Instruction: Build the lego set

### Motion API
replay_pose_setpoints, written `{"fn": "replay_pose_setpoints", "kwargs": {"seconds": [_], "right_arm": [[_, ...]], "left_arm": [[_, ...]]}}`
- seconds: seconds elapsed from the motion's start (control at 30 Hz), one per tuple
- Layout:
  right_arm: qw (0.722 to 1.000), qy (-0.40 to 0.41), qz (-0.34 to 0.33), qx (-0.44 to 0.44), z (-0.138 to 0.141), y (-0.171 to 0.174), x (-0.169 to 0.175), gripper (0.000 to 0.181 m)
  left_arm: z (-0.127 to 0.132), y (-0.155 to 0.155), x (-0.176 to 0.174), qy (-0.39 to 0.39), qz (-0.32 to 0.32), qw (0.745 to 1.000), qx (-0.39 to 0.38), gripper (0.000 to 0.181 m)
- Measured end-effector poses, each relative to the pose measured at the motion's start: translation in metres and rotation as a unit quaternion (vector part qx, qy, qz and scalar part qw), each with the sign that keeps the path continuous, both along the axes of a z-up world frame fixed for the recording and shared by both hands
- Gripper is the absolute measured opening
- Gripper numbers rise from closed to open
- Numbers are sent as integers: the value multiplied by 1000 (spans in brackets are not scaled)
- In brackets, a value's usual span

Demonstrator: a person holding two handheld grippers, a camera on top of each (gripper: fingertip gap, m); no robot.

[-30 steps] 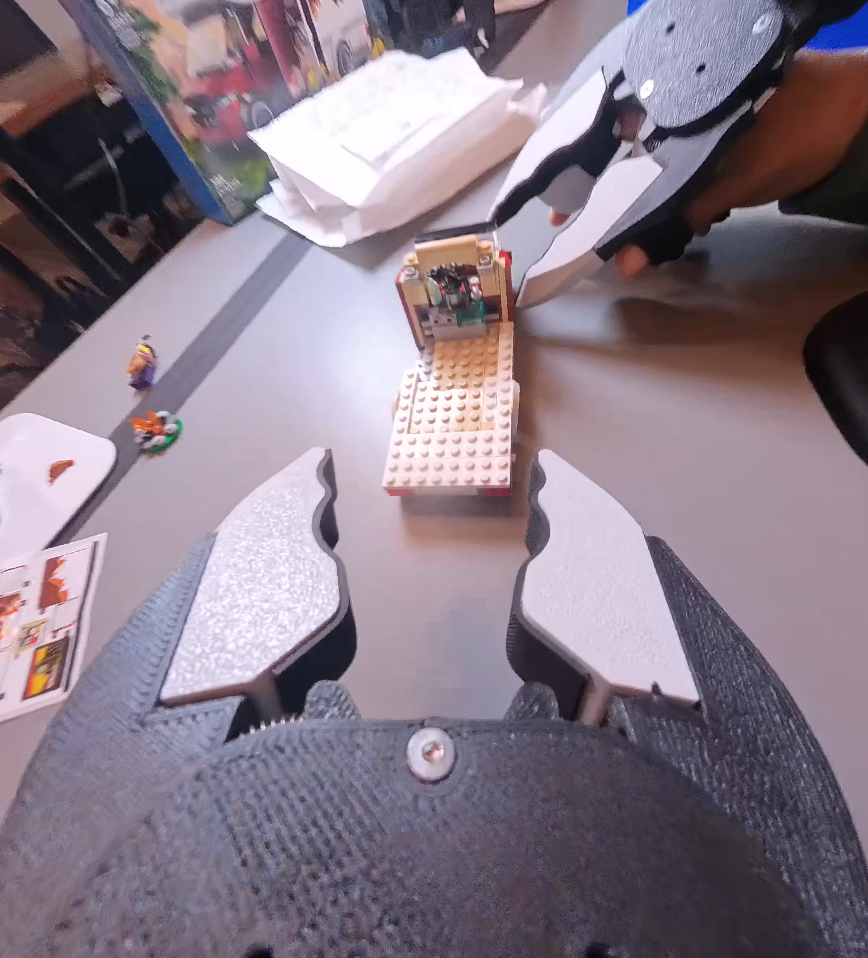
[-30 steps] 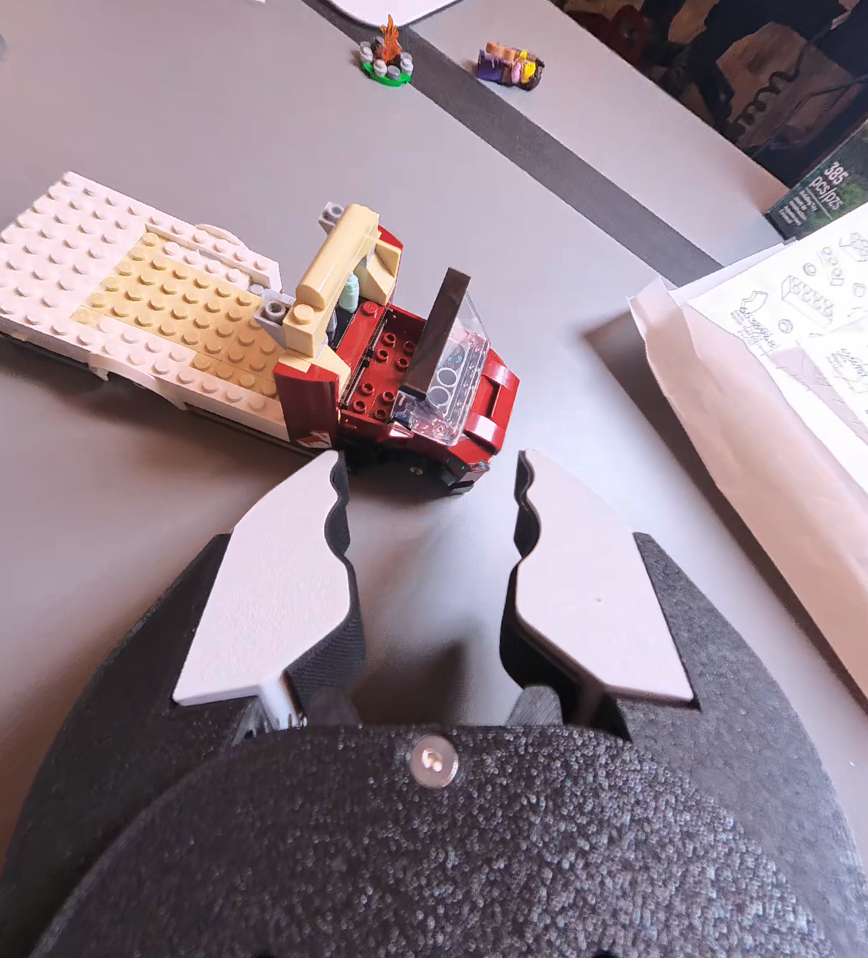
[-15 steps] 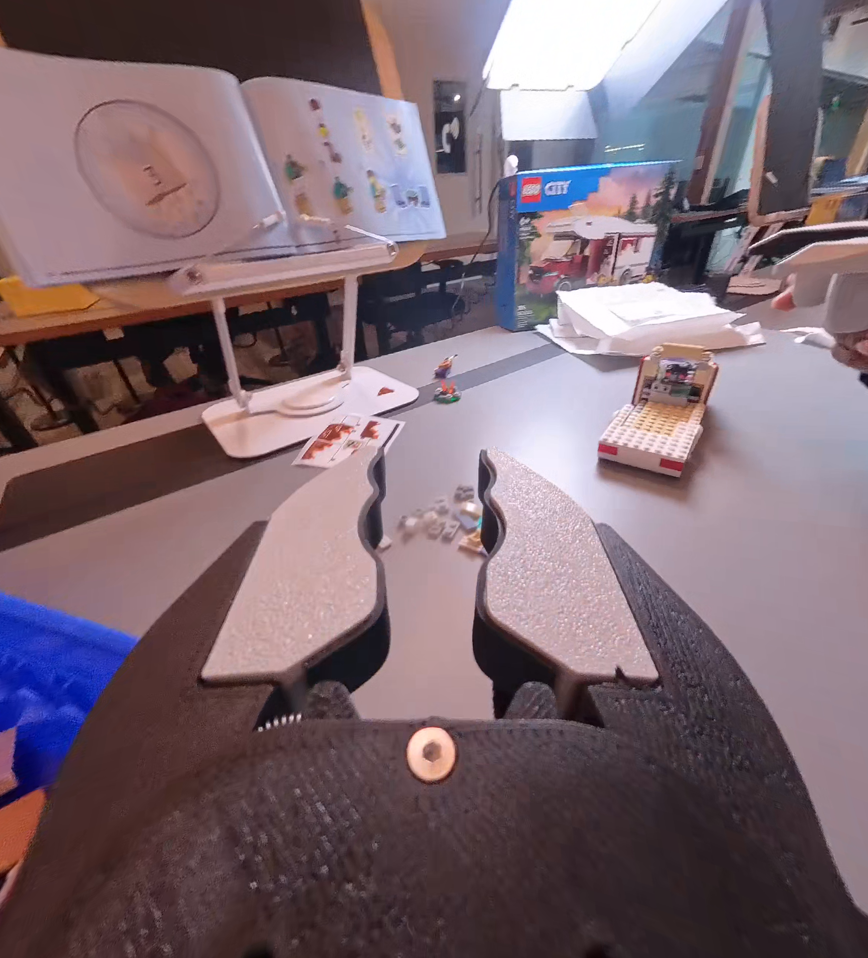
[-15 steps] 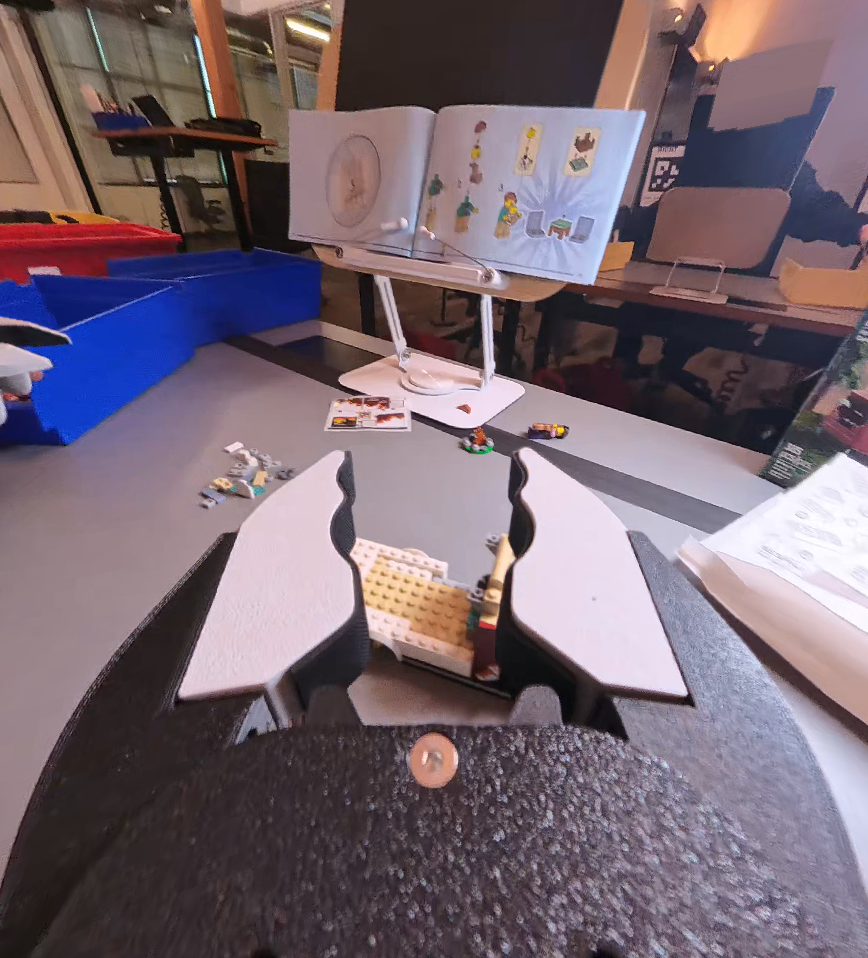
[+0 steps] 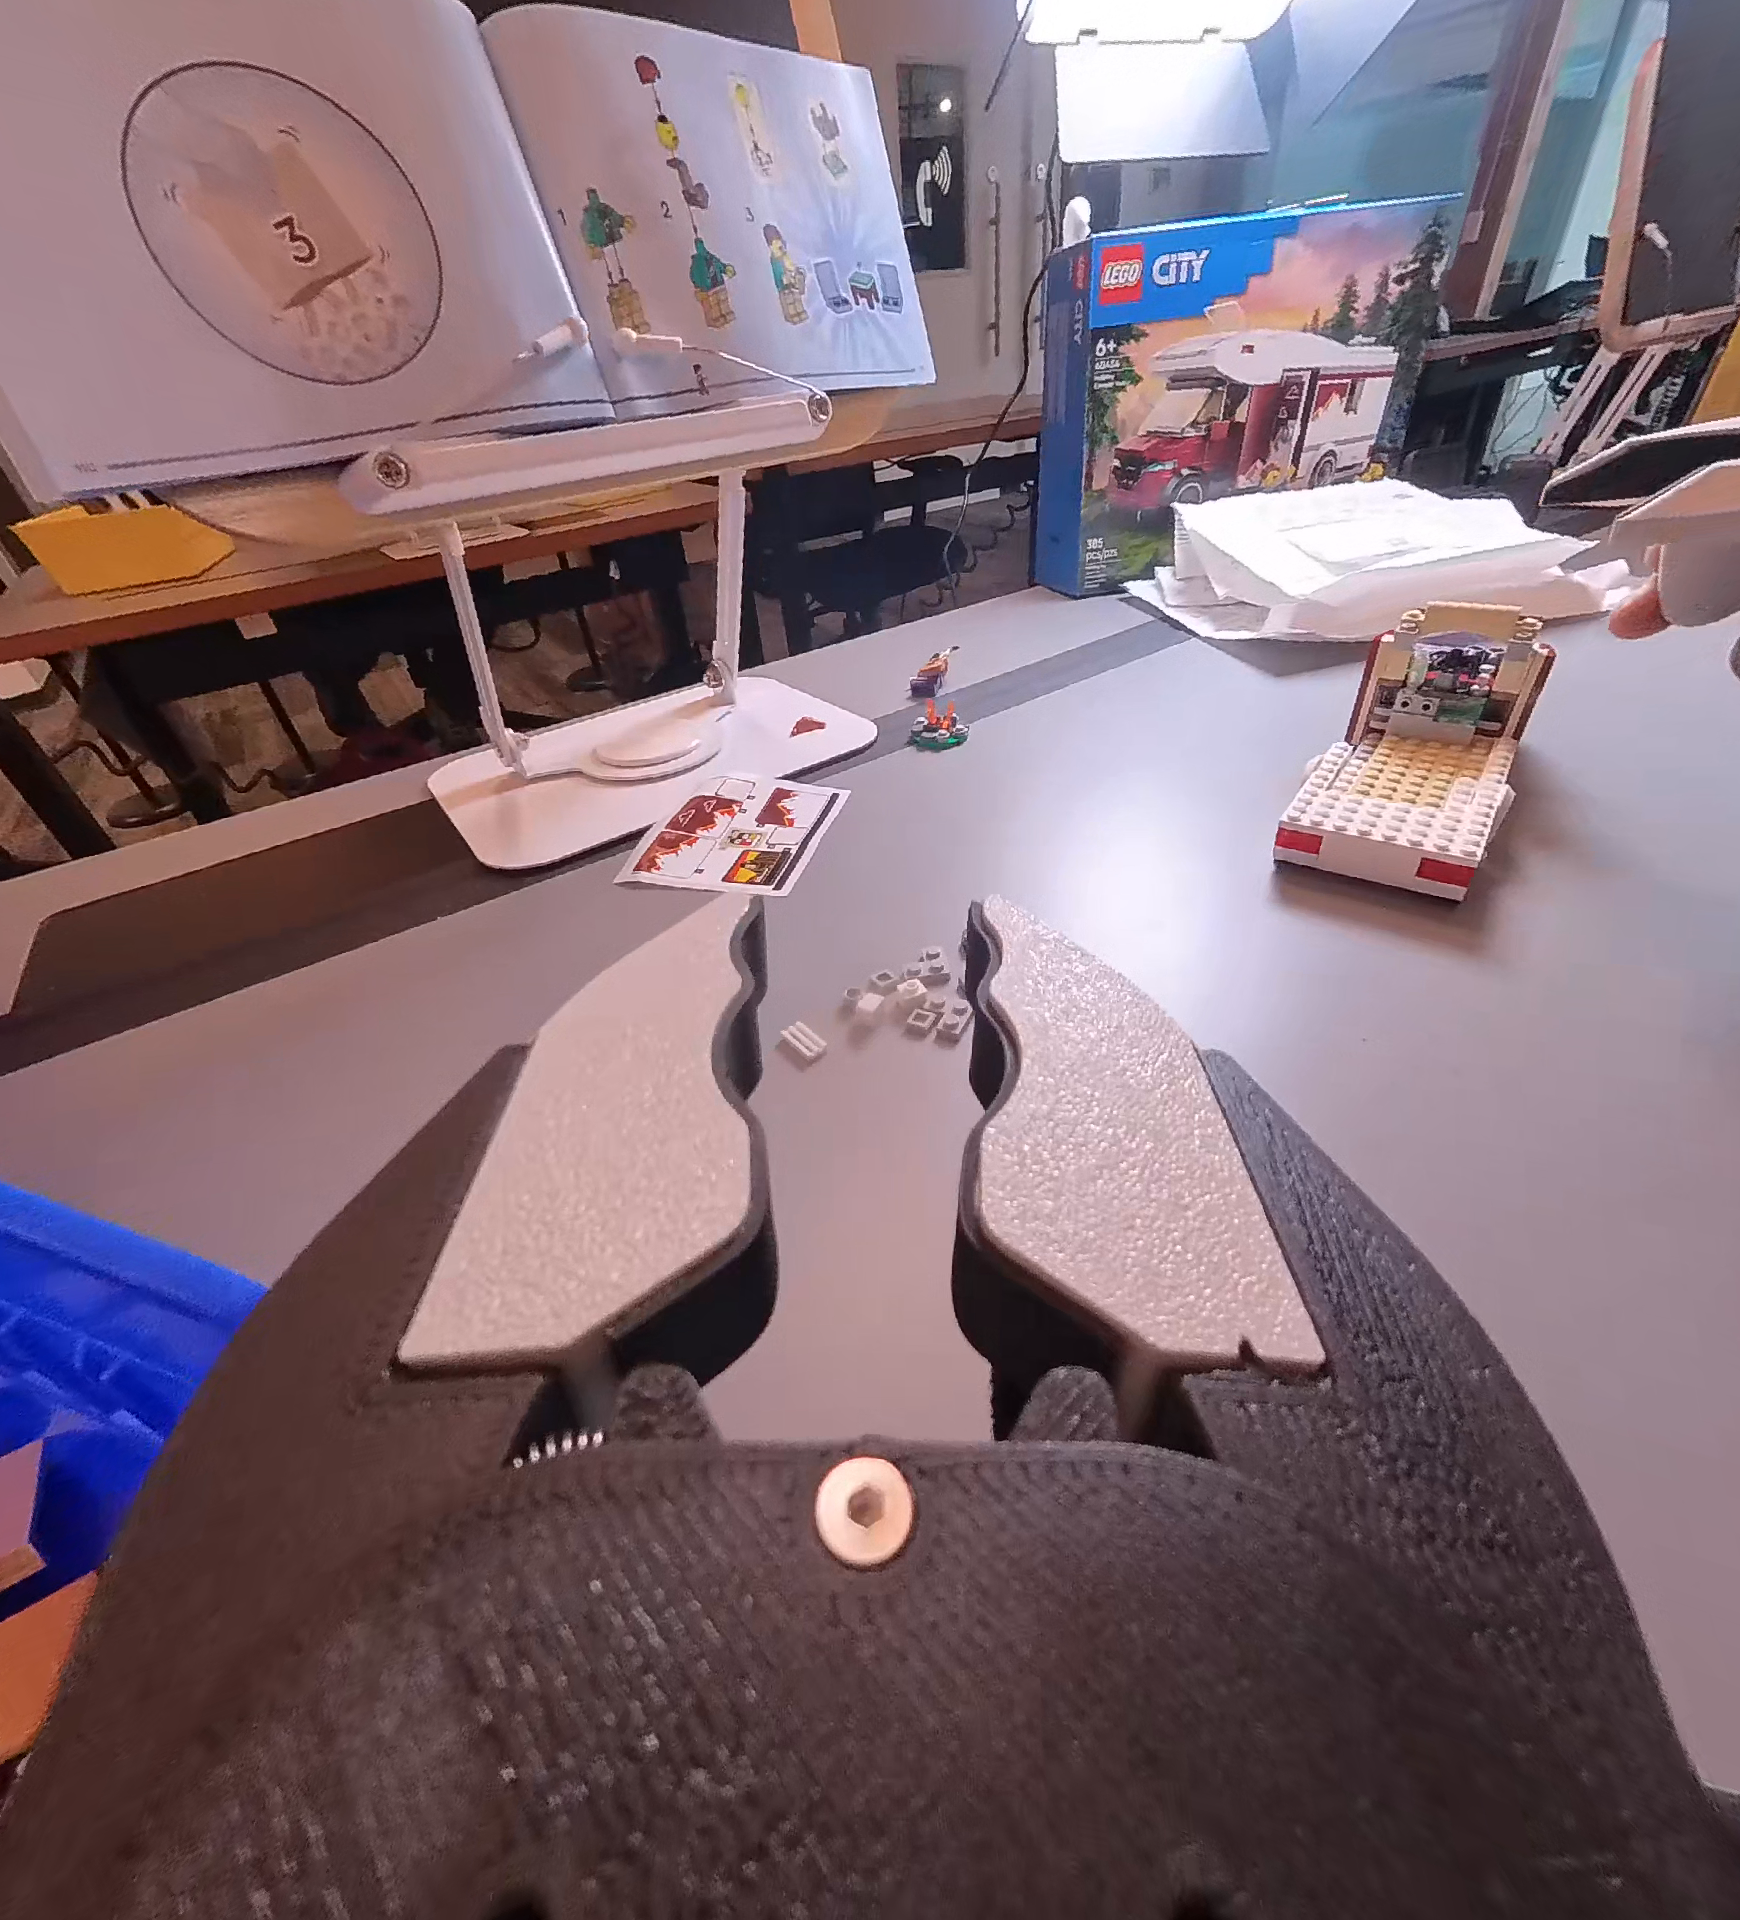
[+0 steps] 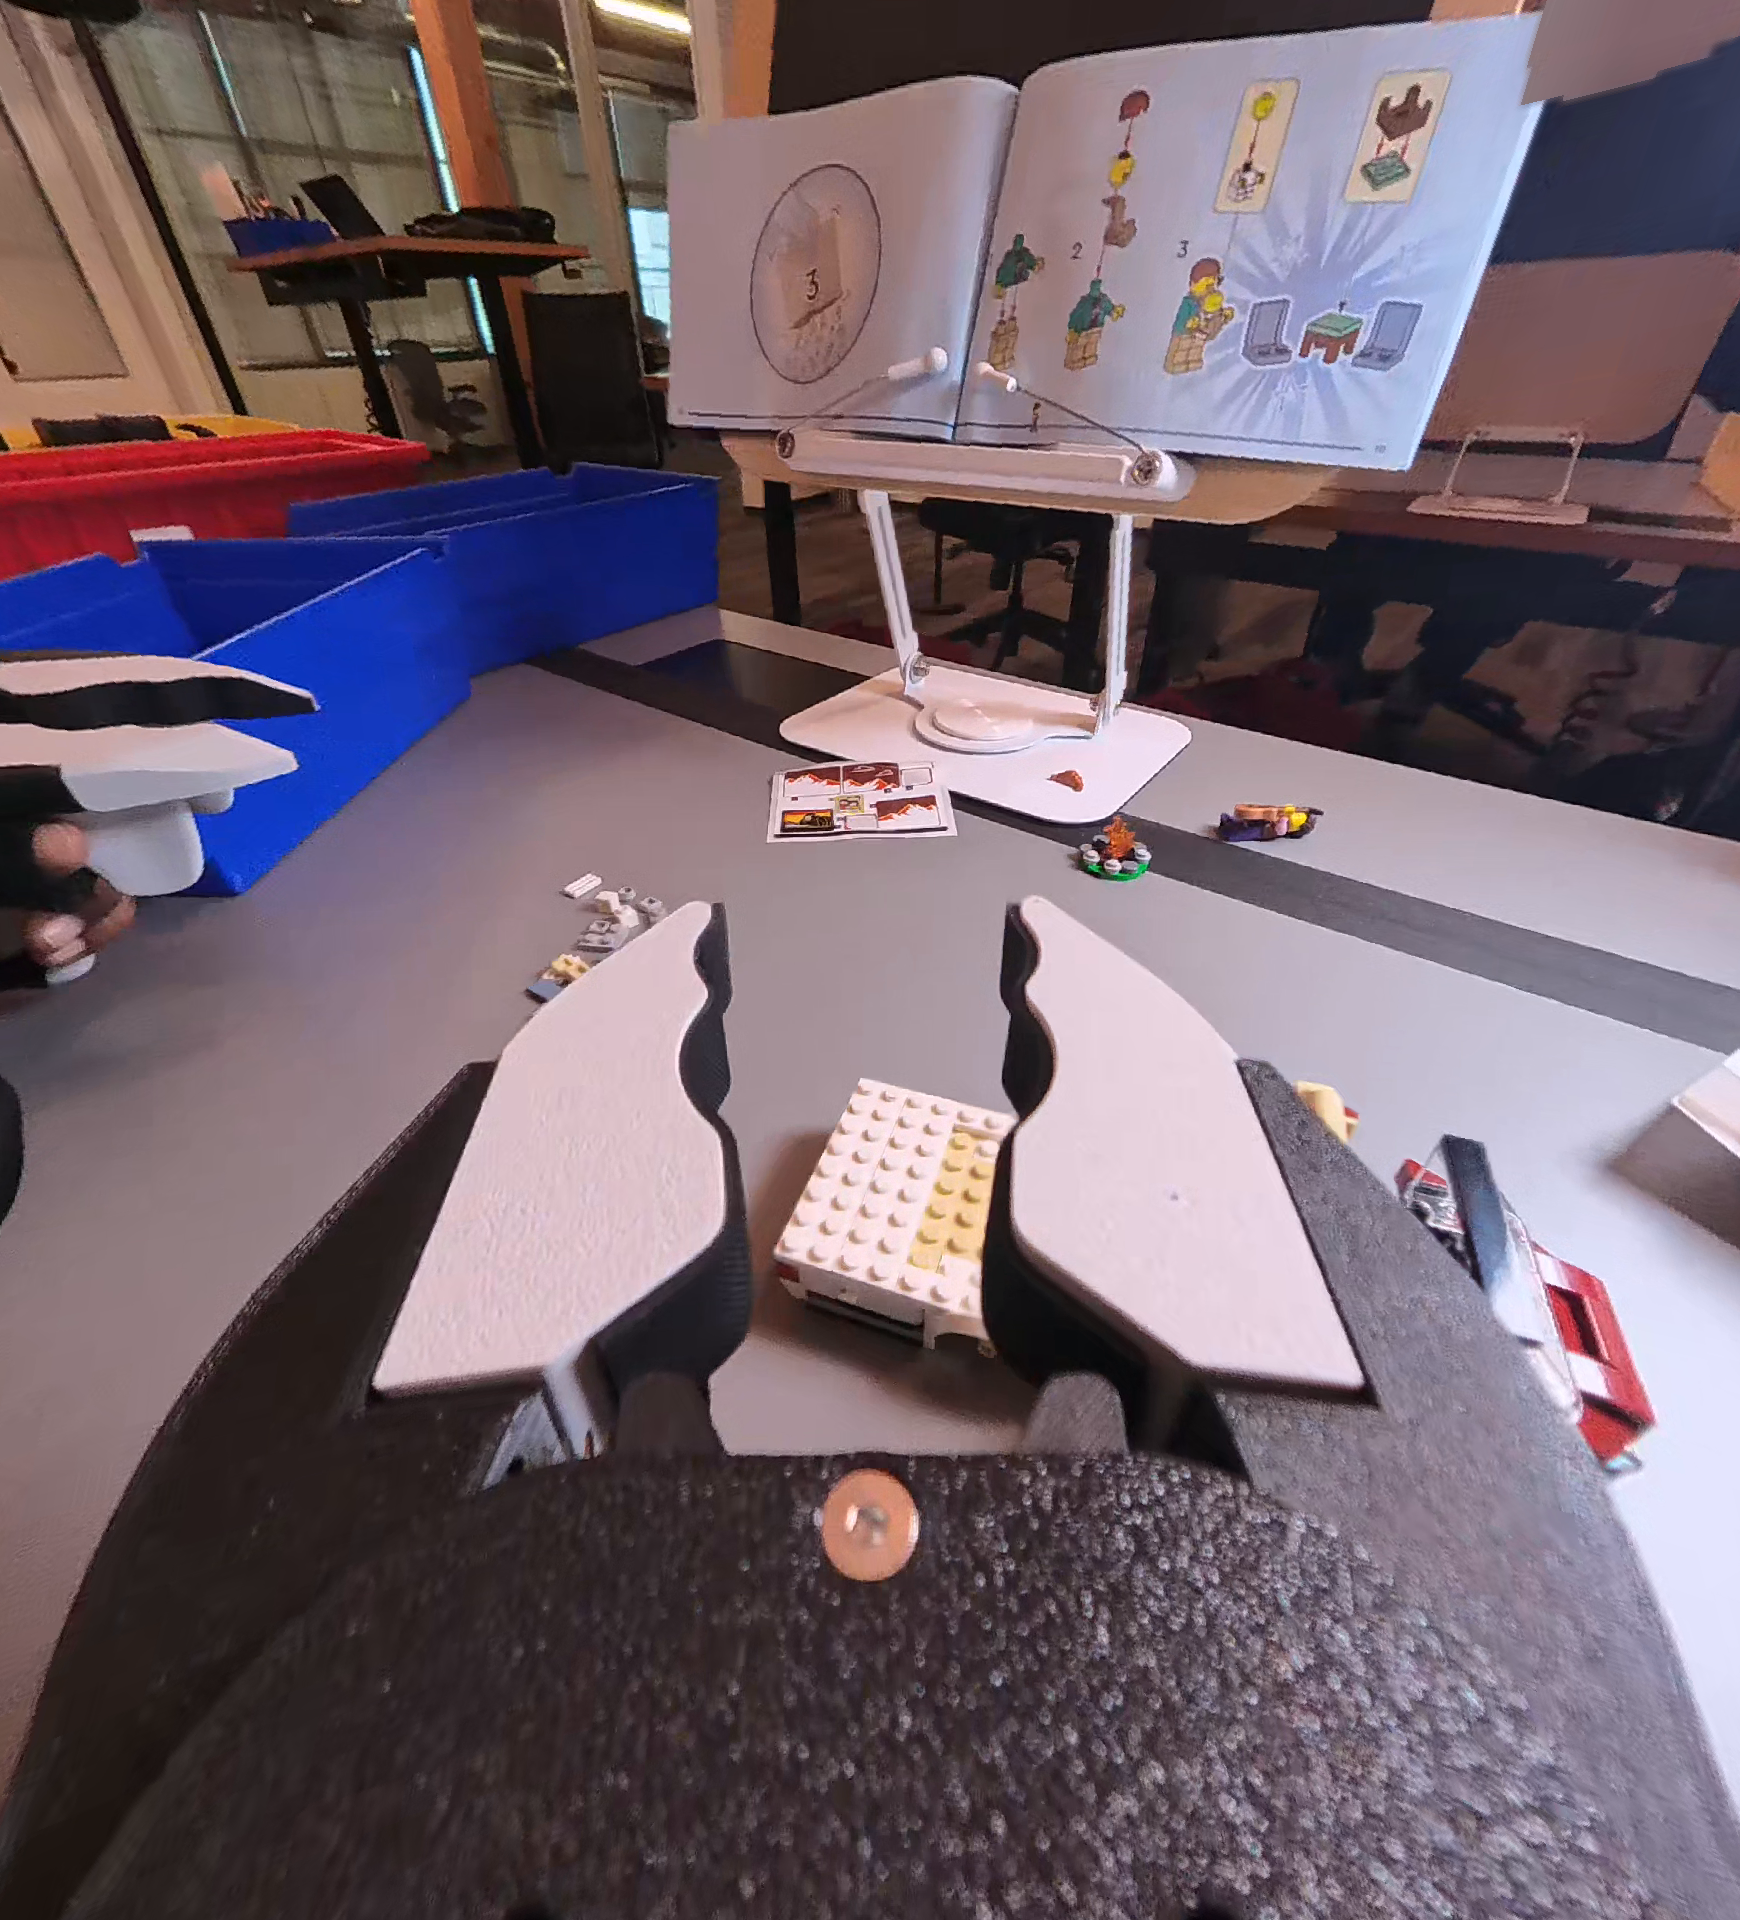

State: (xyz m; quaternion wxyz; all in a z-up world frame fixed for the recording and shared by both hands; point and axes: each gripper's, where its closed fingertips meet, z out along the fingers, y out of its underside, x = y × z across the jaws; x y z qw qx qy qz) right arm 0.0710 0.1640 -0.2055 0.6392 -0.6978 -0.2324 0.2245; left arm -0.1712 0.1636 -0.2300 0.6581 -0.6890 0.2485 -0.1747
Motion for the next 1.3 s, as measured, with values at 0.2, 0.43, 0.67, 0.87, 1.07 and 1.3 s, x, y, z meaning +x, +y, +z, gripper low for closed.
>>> {"fn": "replay_pose_setpoints", "kwargs": {"seconds": [0.2, 0.43, 0.67, 0.87, 1.07, 1.3], "right_arm": [[997, -35, -26, 63, 36, 41, -5, 44], [991, -21, -27, 128, 109, 126, -58, 28], [991, -29, -29, 128, 125, 210, -119, 15], [994, -45, -32, 99, 120, 248, -137, 9], [995, -44, -25, 84, 96, 238, -133, 9], [994, -38, -26, 97, 97, 183, -109, 18]], "left_arm": [[-4, 2, 2, -2, -3, 1000, -10, 37], [-5, 1, 2, 1, -5, 1000, -10, 37], [-8, 1, 6, -2, -22, 1000, -20, 37], [-9, 0, 7, -8, -30, 999, -25, 36], [1, -6, 10, -6, -37, 999, 0, 31], [68, -10, -34, -20, 40, 995, 92, 29]]}}
